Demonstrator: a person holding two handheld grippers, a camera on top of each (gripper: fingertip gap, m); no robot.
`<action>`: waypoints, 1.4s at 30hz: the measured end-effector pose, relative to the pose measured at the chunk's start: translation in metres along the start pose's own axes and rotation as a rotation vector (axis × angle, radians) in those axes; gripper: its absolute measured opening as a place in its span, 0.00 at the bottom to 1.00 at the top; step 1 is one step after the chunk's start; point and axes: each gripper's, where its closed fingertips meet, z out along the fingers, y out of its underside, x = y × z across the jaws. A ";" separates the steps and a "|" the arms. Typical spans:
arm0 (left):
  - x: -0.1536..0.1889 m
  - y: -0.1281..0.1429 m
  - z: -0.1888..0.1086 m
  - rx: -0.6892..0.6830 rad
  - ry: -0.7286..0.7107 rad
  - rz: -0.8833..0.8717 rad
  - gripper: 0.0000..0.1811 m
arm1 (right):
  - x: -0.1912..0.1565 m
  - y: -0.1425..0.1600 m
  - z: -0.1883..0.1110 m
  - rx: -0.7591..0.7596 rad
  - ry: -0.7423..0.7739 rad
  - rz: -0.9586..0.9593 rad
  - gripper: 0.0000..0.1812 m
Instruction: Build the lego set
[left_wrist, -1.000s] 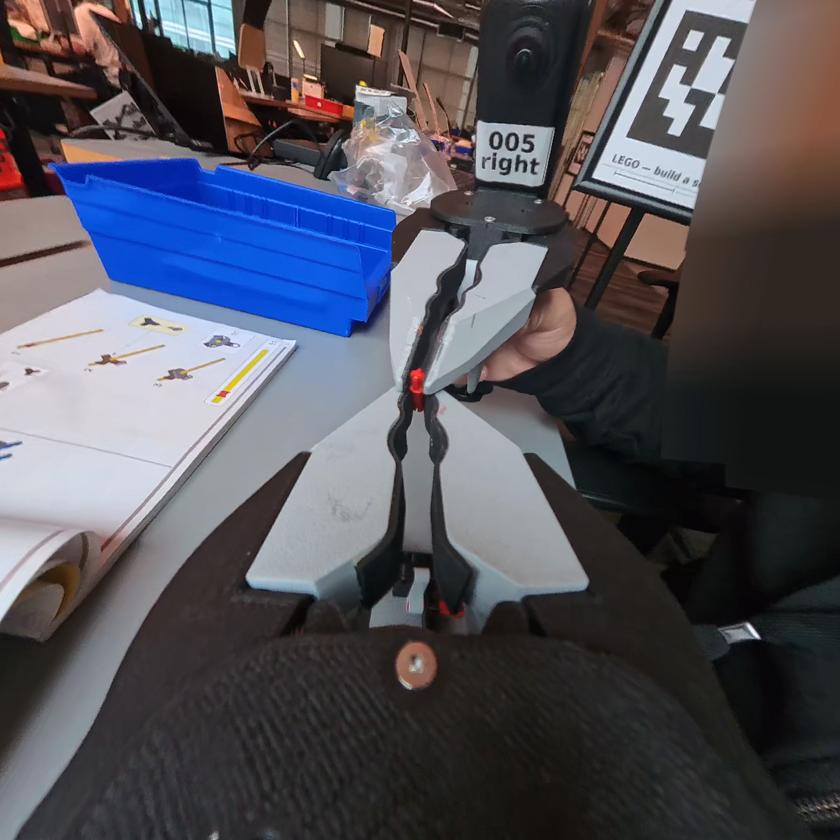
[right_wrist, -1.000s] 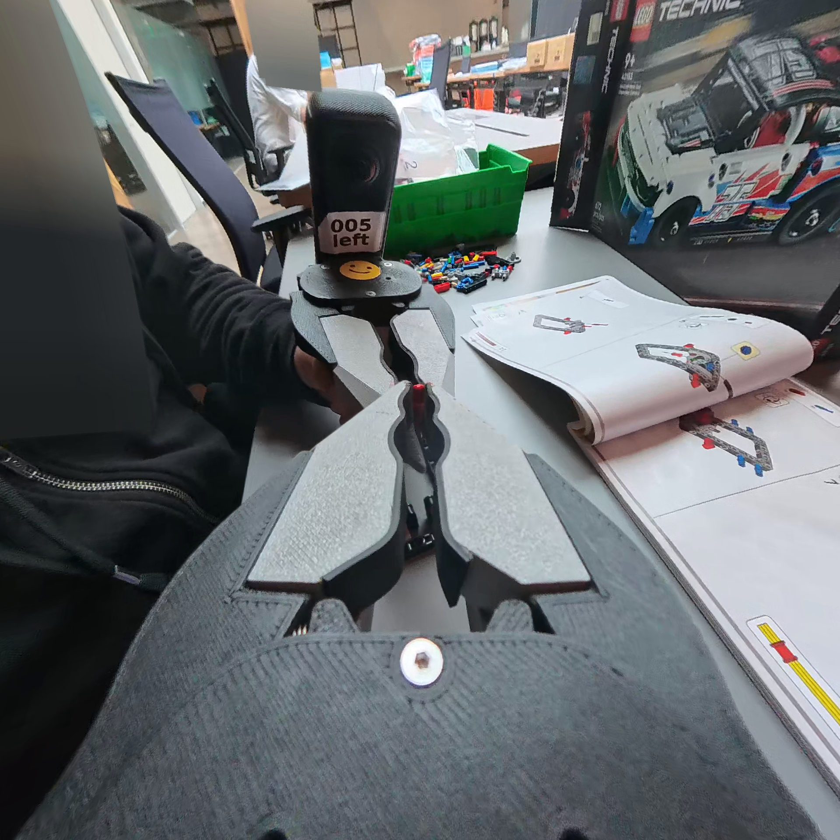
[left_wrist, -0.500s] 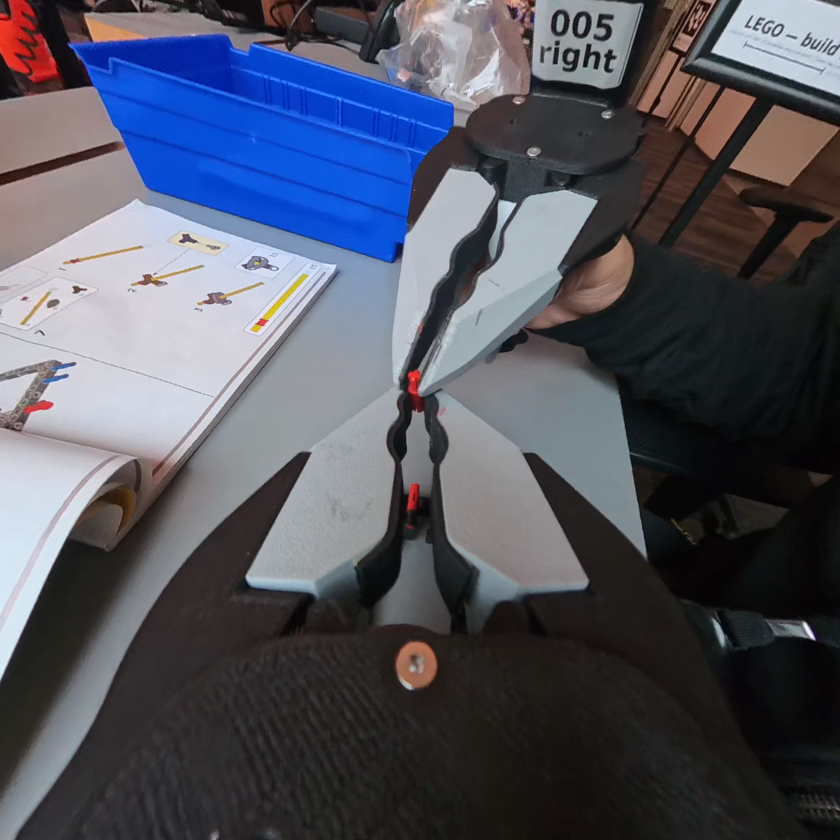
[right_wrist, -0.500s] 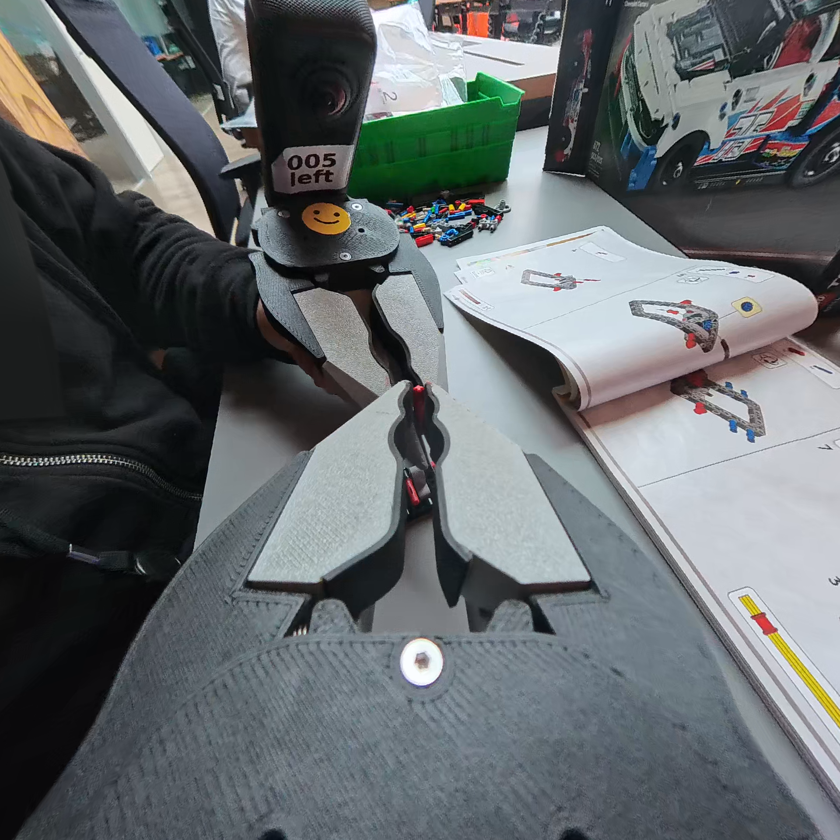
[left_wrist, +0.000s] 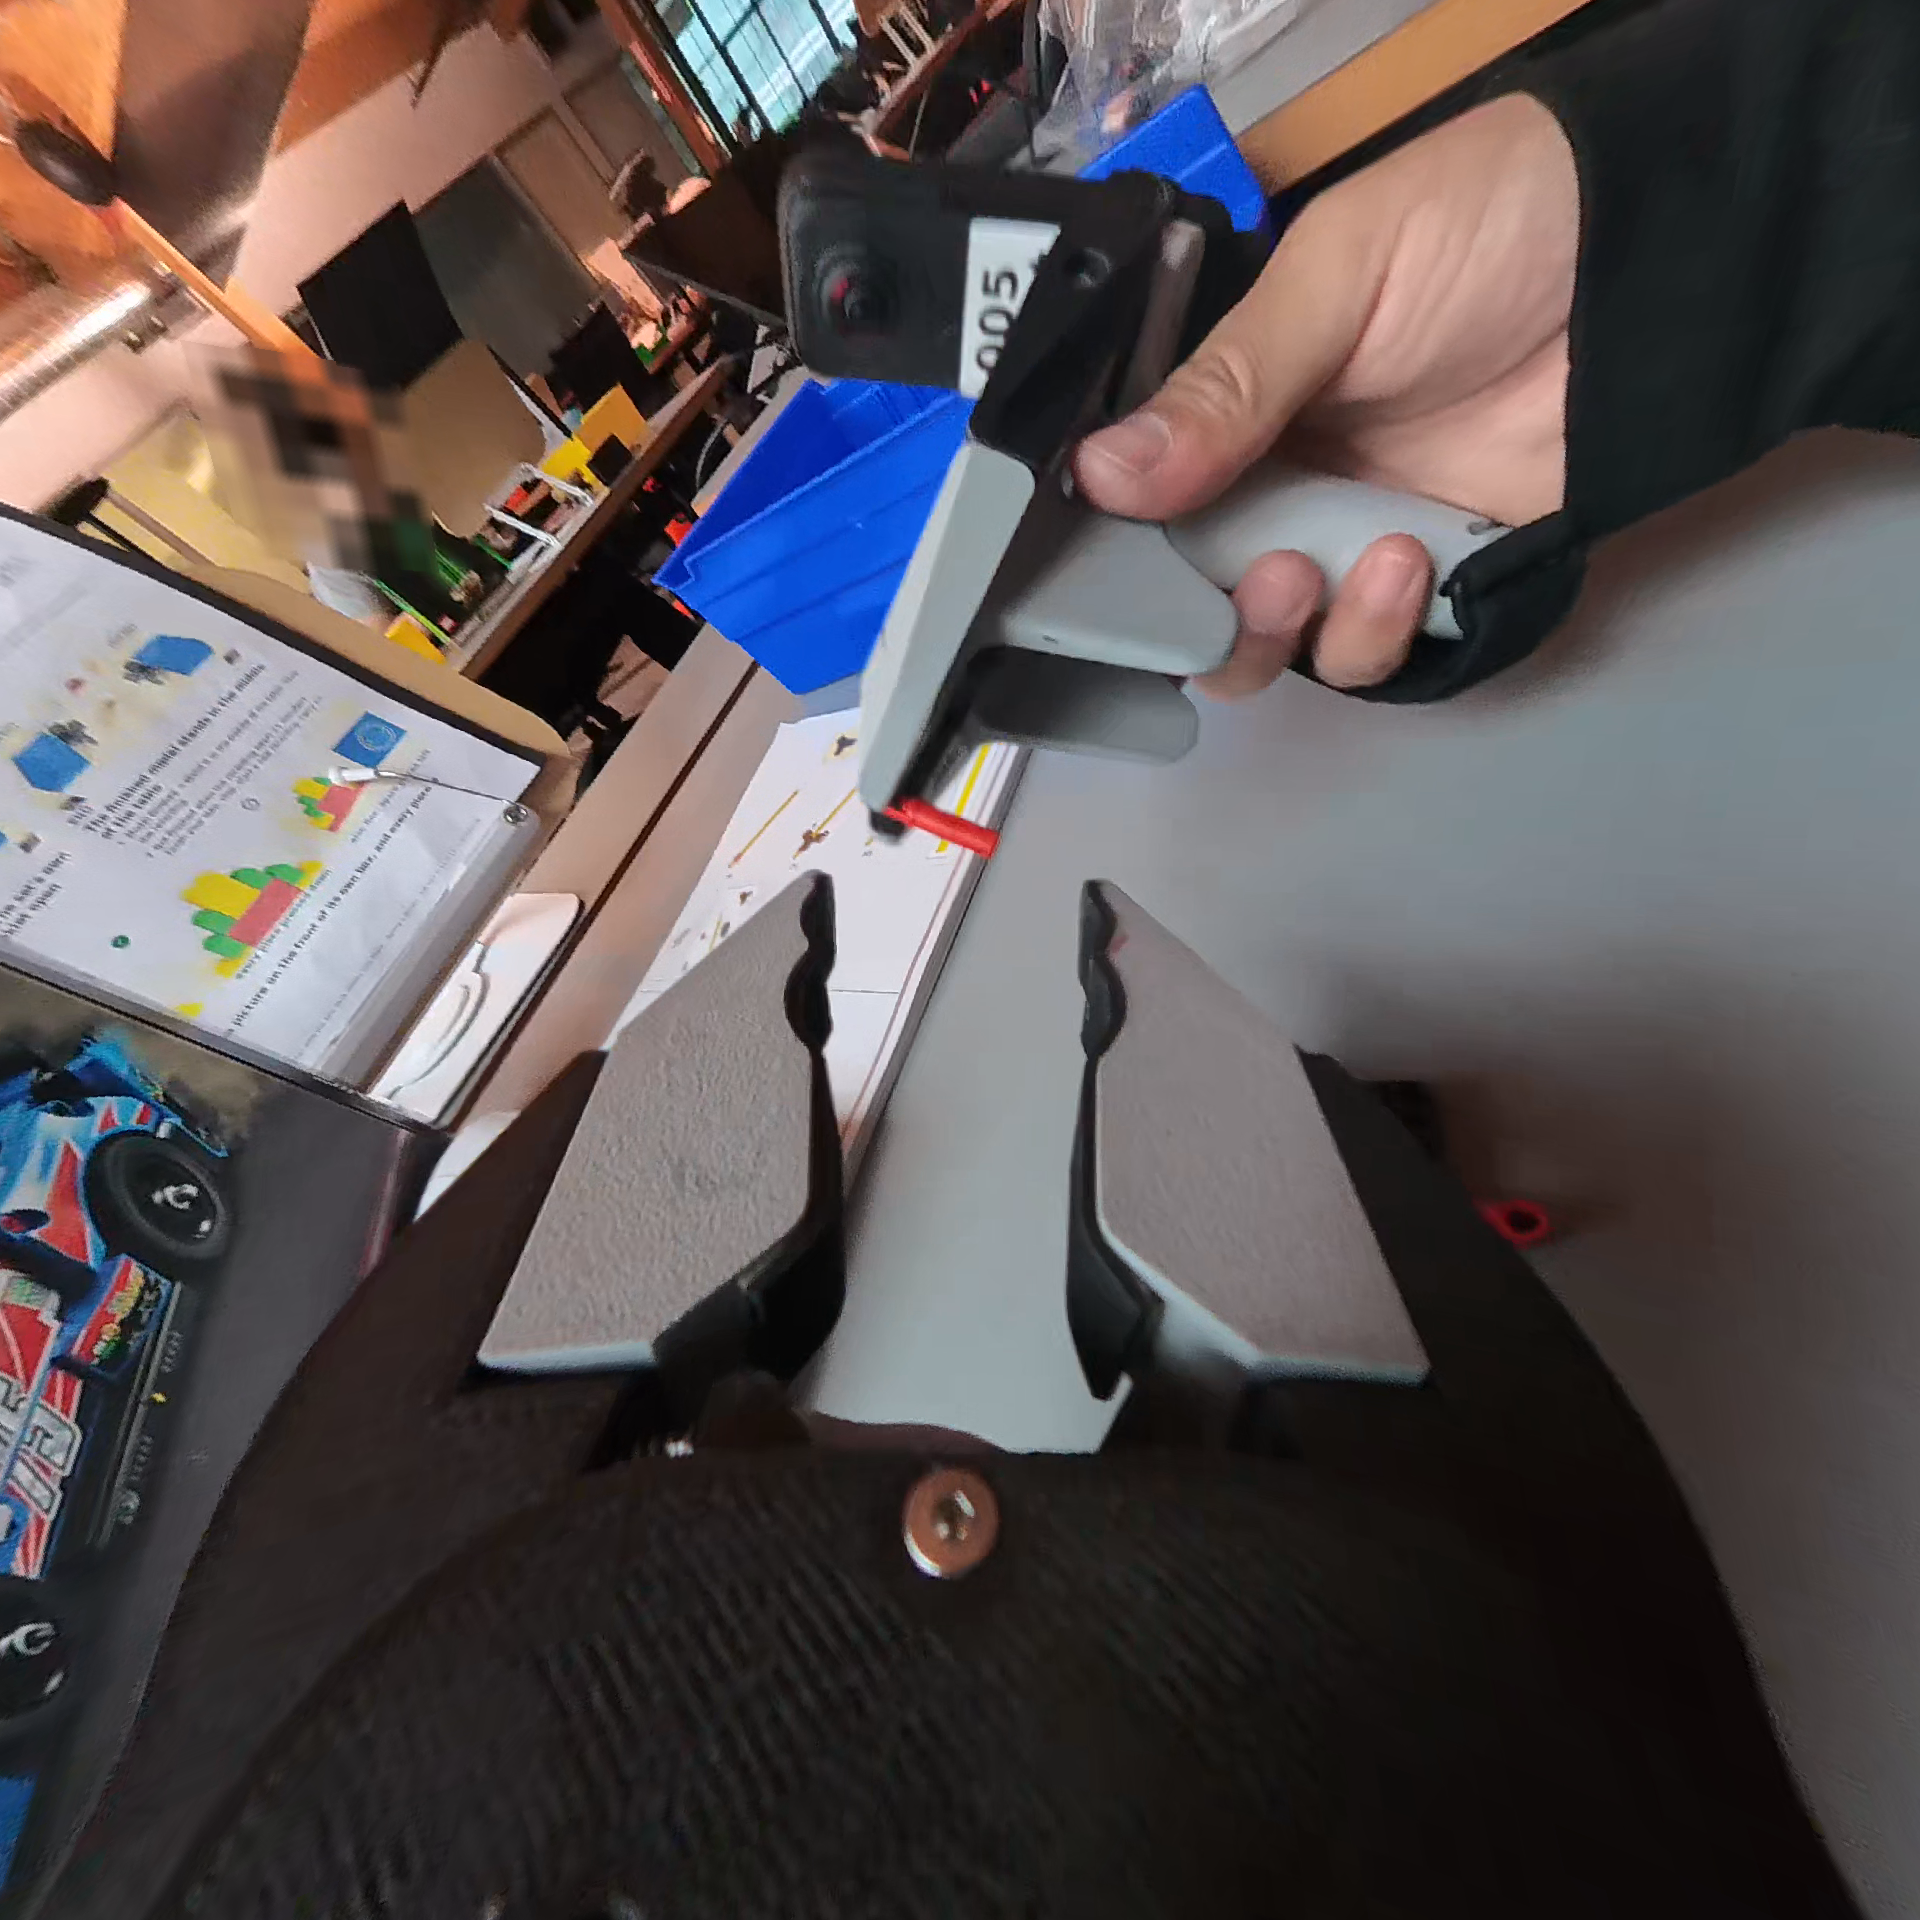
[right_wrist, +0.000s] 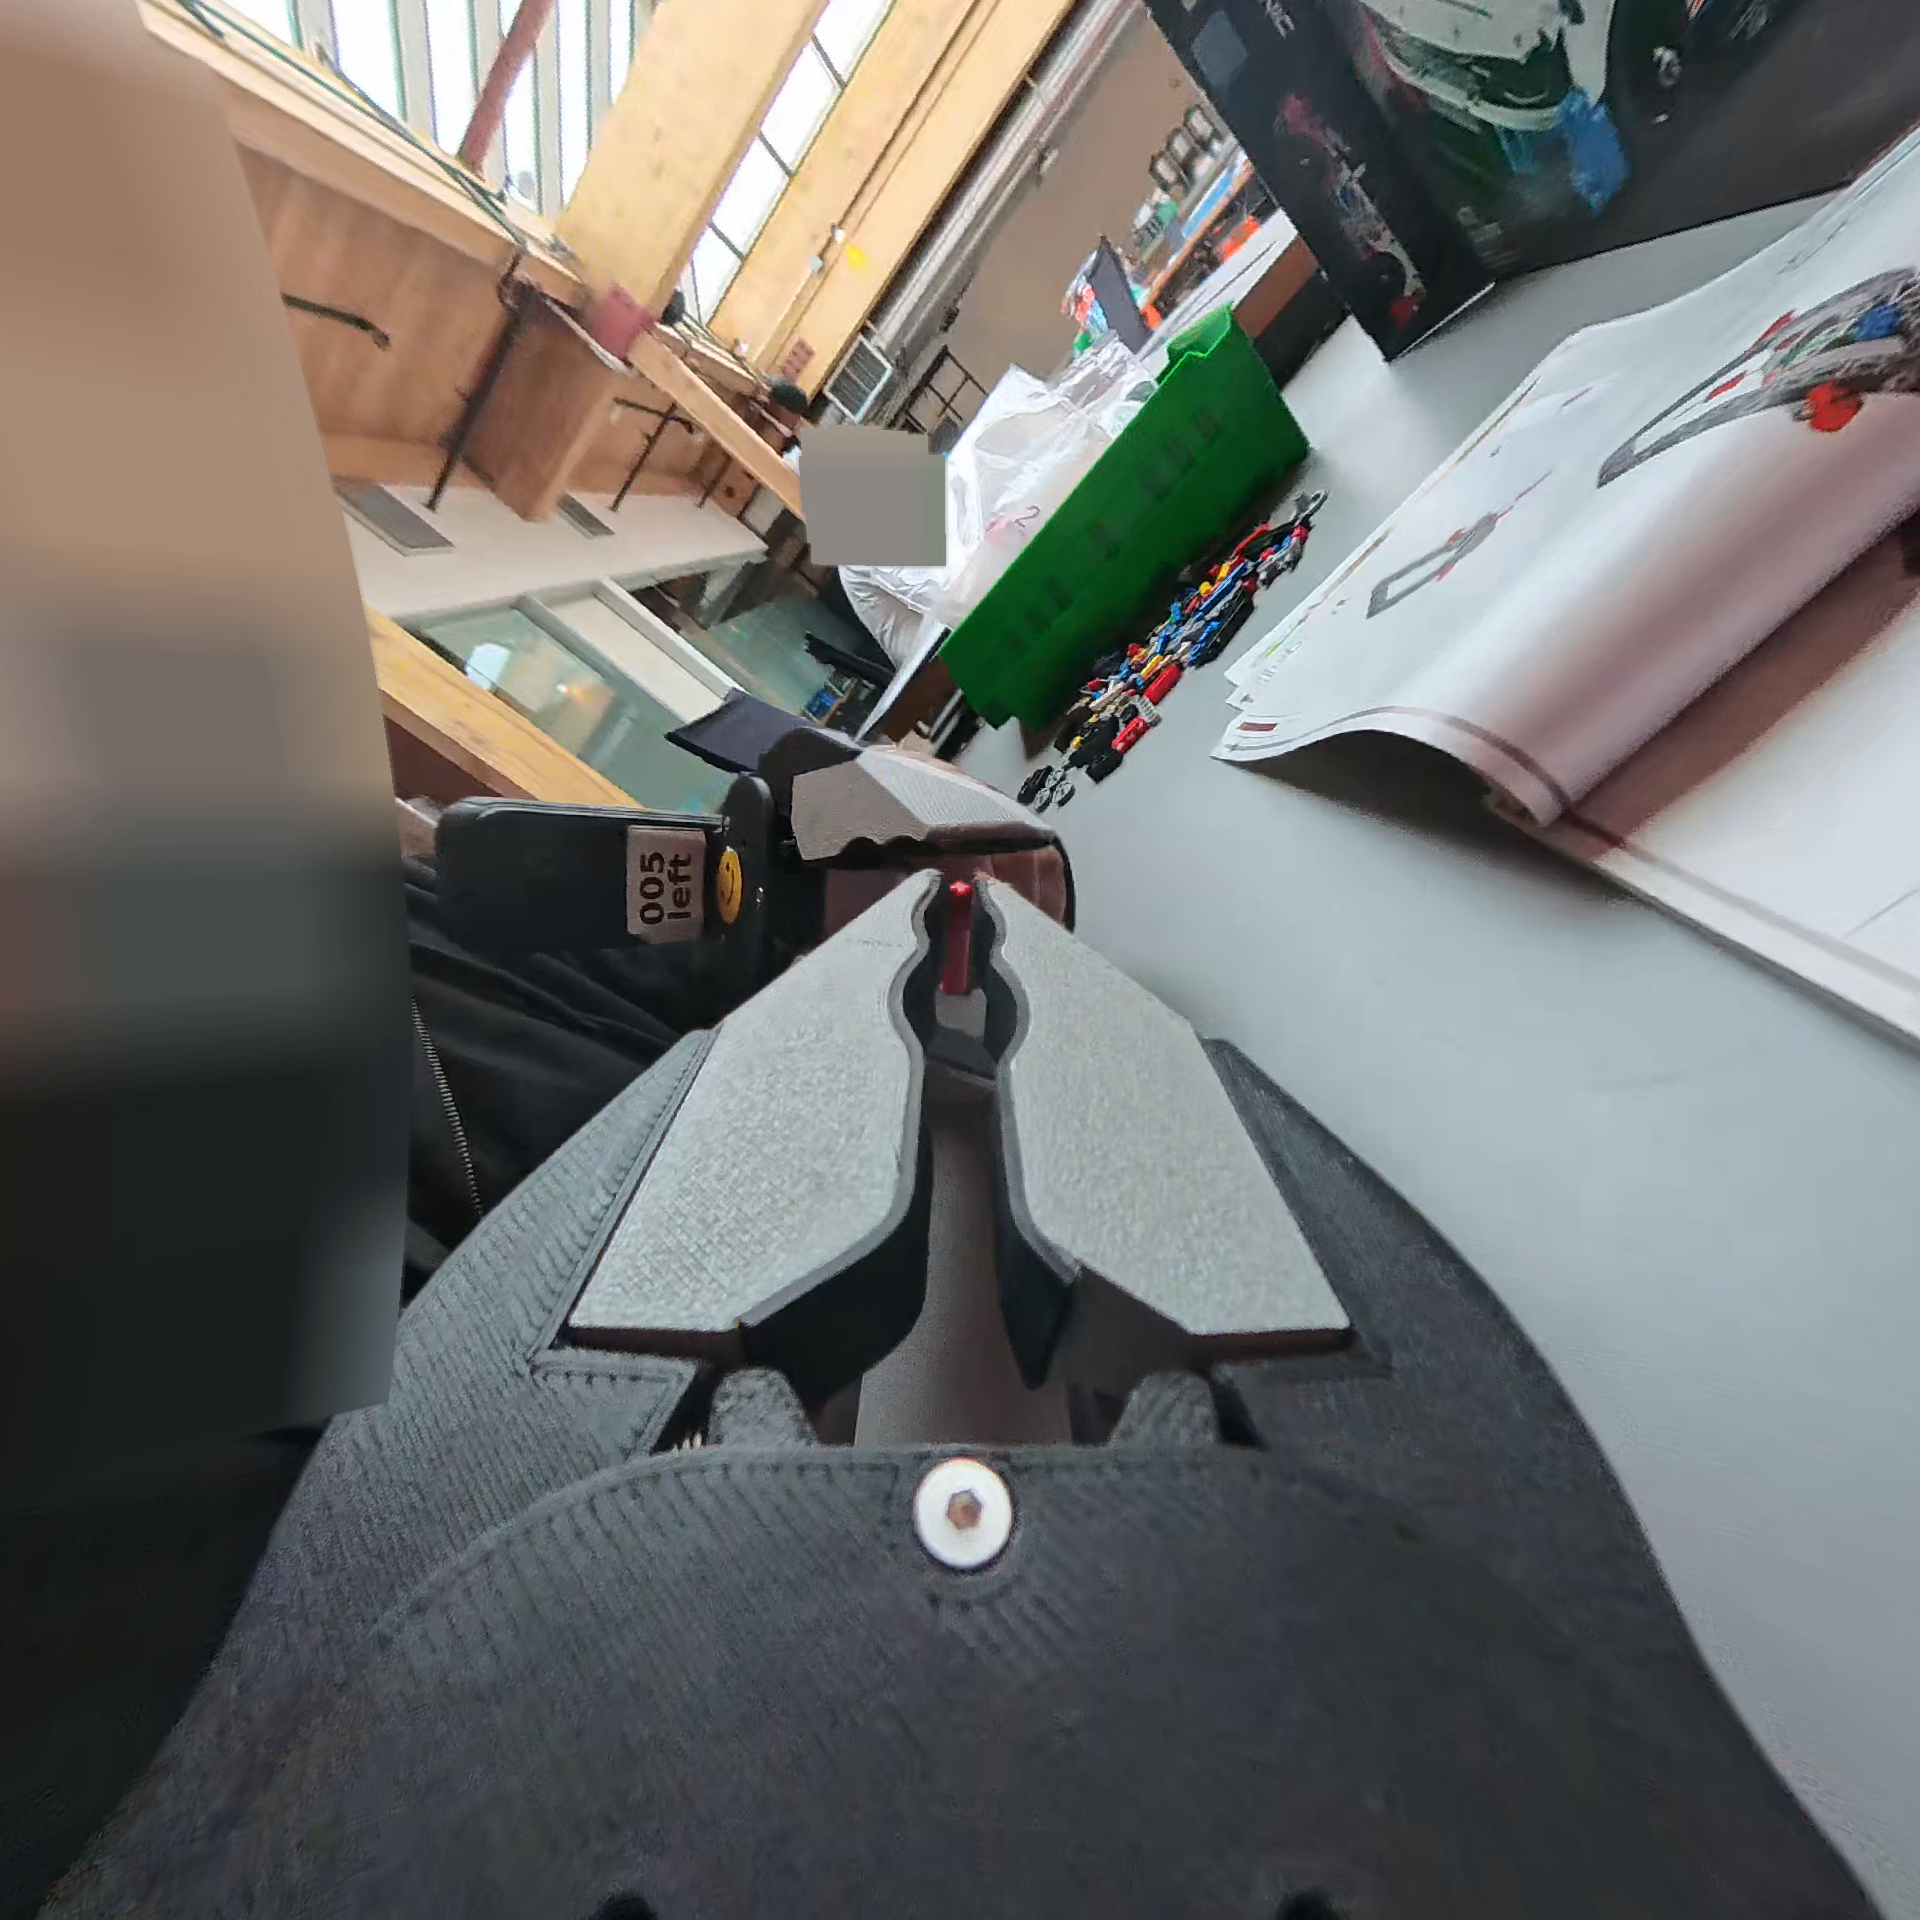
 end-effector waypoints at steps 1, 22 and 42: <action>-0.001 -0.002 -0.001 0.012 -0.004 0.008 0.25 | 0.001 0.004 0.002 -0.010 -0.004 0.014 0.00; 0.015 -0.007 -0.006 0.088 0.049 0.101 0.13 | -0.008 0.025 0.005 -0.064 -0.076 0.015 0.06; 0.004 -0.012 -0.008 0.099 -0.073 0.161 0.12 | -0.008 0.027 0.008 -0.056 -0.030 -0.045 0.02</action>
